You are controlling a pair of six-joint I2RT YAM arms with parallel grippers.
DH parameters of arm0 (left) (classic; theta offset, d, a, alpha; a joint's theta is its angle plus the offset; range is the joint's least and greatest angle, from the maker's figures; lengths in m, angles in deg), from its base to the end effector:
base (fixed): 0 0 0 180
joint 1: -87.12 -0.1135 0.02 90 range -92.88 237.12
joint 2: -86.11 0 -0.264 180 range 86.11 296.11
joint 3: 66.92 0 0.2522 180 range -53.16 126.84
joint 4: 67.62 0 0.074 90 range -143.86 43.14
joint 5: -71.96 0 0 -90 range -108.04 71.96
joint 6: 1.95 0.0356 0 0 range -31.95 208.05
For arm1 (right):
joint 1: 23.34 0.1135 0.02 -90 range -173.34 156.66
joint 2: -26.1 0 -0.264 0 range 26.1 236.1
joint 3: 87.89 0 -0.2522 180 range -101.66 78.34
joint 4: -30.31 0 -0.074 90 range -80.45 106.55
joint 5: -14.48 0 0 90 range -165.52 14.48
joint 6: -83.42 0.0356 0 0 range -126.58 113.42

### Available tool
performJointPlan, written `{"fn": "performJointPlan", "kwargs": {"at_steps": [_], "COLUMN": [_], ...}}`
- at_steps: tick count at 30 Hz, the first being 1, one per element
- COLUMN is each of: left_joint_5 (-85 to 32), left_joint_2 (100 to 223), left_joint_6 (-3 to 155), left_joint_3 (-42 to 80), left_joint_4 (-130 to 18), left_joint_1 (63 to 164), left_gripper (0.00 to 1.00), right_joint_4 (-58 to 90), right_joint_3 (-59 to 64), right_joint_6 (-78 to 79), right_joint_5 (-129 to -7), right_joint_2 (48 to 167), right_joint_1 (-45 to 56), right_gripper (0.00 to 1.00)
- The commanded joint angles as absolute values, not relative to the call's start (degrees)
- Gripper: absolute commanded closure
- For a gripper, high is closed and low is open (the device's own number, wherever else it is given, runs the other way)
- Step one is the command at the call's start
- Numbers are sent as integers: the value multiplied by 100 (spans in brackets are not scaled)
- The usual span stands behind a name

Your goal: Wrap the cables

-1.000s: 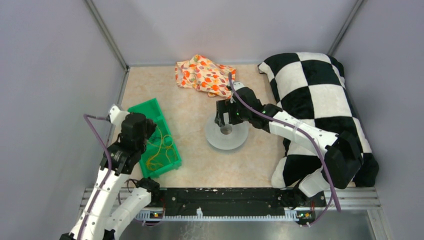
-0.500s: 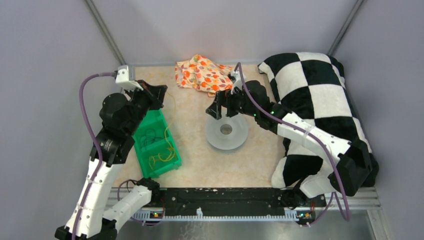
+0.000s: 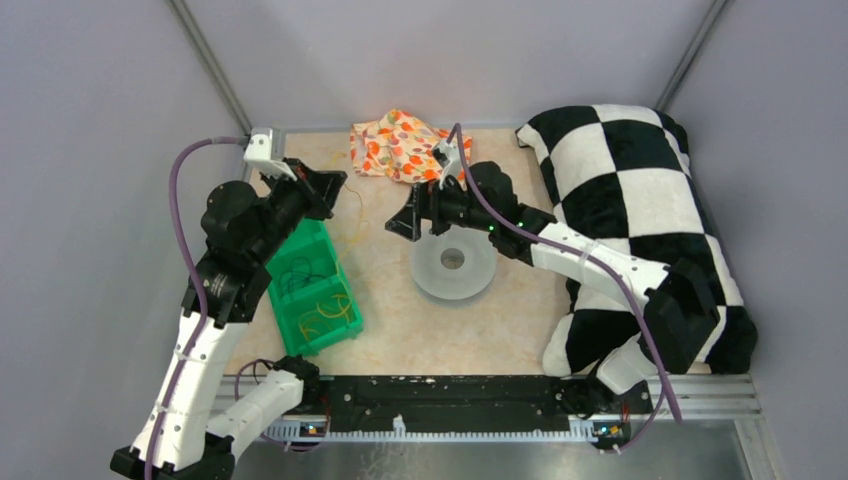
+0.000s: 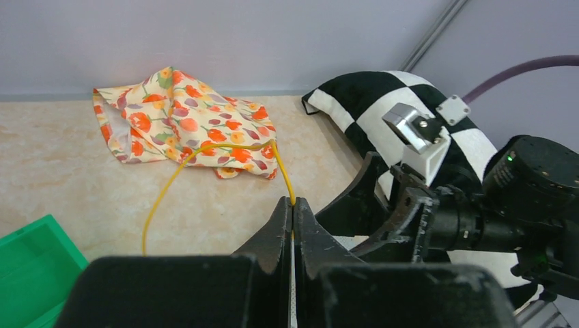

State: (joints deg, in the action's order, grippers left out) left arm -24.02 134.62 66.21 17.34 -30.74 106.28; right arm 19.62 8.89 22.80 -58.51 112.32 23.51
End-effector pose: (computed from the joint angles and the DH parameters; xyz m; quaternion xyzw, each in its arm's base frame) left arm 0.1491 -0.0557 0.4564 0.0198 0.7137 -0.2797 0.6418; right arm 0.2382 0.2693 0.3382 -0.2084 0.7548 0.4686 0.4089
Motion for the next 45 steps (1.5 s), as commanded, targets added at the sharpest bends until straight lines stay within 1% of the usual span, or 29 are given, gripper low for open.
{"fn": "performJointPlan", "kwargs": {"at_steps": [1,8,12,15,24,32,36,42,44,45], "left_joint_5": [-2762,-2890,-3190,-3422,-3786,-3805,-3934,-4076,-4078,-4064], "left_joint_2": [13322,13075,13077,13062,13146,13138,13129,13069,12998,12959], "left_joint_6": [6941,6989,7053,7081,7039,7108,7118,7137,7167,7182], "left_joint_3": [1725,1453,1410,1359,1213,1190,1133,1119,1097,1092], "left_joint_4": [-3311,-3386,-3364,-3385,-3563,-3535,-3555,-3523,-3470,-3415], "left_joint_1": [10604,10602,10602,10605,10603,10602,10602,10607,10602,10603], "left_gripper": [100,100,100,100,100,100,100,100,100,100], "right_joint_4": [2192,1686,1500,1618,2932,3197,3474,3631,3632,3640], "right_joint_3": [475,199,140,235,588,708,728,665,662,672], "right_joint_6": [2453,2995,3661,4081,5451,5691,5802,5866,5851,5835], "right_joint_5": [-5978,-6318,-5987,-5583,-4334,-4070,-3957,-3964,-4010,-4010], "right_joint_2": [11448,11882,12155,12277,12724,12916,13021,13161,13156,13147], "right_joint_1": [2403,2360,2143,1954,1889,2074,2118,2110,2111,2099], "right_gripper": [2,2,2,3,5,8,17,49,56,64]}}
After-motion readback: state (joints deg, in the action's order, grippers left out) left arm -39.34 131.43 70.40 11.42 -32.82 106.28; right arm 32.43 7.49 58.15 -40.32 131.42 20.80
